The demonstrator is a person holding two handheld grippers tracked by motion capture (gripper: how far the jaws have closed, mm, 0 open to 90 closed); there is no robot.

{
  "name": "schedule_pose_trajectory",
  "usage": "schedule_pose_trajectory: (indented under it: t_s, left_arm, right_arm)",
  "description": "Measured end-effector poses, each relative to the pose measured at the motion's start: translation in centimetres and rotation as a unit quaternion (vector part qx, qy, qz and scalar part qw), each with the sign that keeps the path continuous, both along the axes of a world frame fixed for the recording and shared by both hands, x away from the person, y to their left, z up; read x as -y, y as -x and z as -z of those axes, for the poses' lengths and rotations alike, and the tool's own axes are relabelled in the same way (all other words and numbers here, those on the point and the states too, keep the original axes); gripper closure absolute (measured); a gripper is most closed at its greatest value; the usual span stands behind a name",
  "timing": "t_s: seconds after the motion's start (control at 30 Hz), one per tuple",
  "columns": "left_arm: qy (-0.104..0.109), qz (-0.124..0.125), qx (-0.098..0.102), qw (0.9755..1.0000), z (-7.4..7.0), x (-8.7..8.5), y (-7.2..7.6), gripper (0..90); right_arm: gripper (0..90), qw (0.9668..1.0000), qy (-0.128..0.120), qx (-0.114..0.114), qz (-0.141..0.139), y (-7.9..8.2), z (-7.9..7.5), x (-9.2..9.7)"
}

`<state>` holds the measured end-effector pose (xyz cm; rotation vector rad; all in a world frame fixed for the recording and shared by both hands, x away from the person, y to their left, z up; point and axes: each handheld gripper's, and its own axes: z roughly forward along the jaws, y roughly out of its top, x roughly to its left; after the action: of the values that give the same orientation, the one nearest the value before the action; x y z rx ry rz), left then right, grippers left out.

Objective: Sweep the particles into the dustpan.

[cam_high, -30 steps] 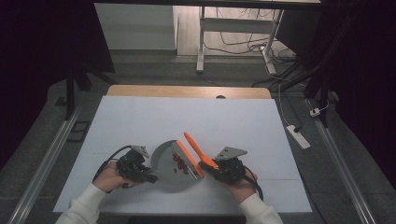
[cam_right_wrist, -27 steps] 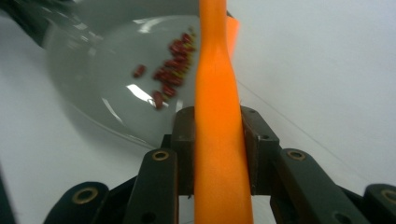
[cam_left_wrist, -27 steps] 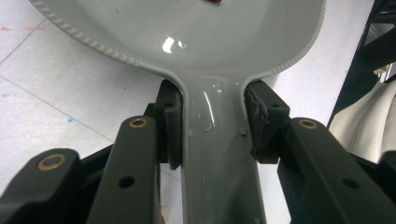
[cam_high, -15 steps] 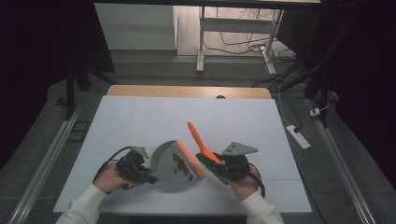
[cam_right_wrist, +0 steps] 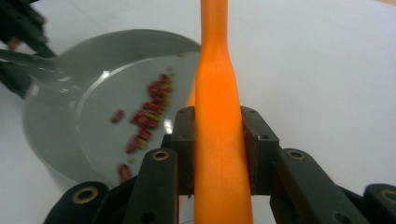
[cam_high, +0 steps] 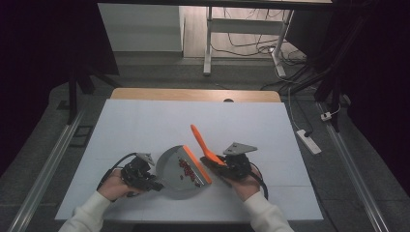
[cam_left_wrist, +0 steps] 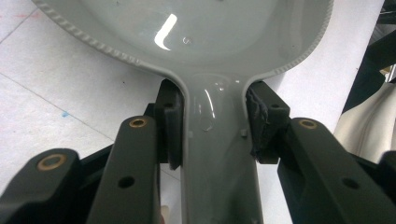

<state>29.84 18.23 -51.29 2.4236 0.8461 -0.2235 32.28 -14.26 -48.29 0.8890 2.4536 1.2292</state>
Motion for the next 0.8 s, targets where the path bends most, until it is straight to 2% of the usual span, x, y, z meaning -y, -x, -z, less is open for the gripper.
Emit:
schedule_pose_trajectory:
  t_s: [0.1,0.13,0.2,0.3,0.4,0.5,0.67,0.8]
  left_arm:
    - [0.000,-0.002,0.002,1.0000,0.0,0.0,0.1,61.3]
    - [0.000,-0.002,0.003,1.0000,0.0,0.0,0.1,61.3]
    - [0.001,-0.004,0.003,1.0000,0.1,0.0,0.2,61.3]
    - [0.000,-0.004,0.005,1.0000,0.1,0.0,0.2,61.3]
    - [-0.003,-0.004,0.010,0.9999,0.1,0.0,0.3,61.2]
    - [-0.001,-0.003,0.014,0.9999,0.0,0.0,0.3,61.3]
    - [0.005,-0.007,0.027,0.9996,-0.1,-0.1,0.4,61.2]
    - [0.008,-0.014,0.034,0.9993,-0.3,-0.2,0.5,61.2]
  right_arm:
    - [70.0,0.9994,0.018,-0.002,-0.028,0.2,0.4,-2.0]
    - [70.0,0.9993,0.015,0.001,-0.035,0.4,0.5,-2.4]
    - [70.0,0.9985,0.027,0.005,-0.047,0.9,0.3,-3.0]
    - [70.0,0.9982,0.015,-0.004,-0.057,1.2,0.0,-3.0]
    - [70.0,0.9983,0.007,0.004,-0.057,1.0,-0.4,-2.4]
    - [70.0,0.9990,-0.013,0.007,-0.042,0.6,-1.0,-1.1]
    - [70.0,0.9993,-0.036,0.005,-0.001,-0.4,-1.6,1.4]
    - [70.0,0.9989,-0.043,0.006,0.017,-0.9,-1.8,2.7]
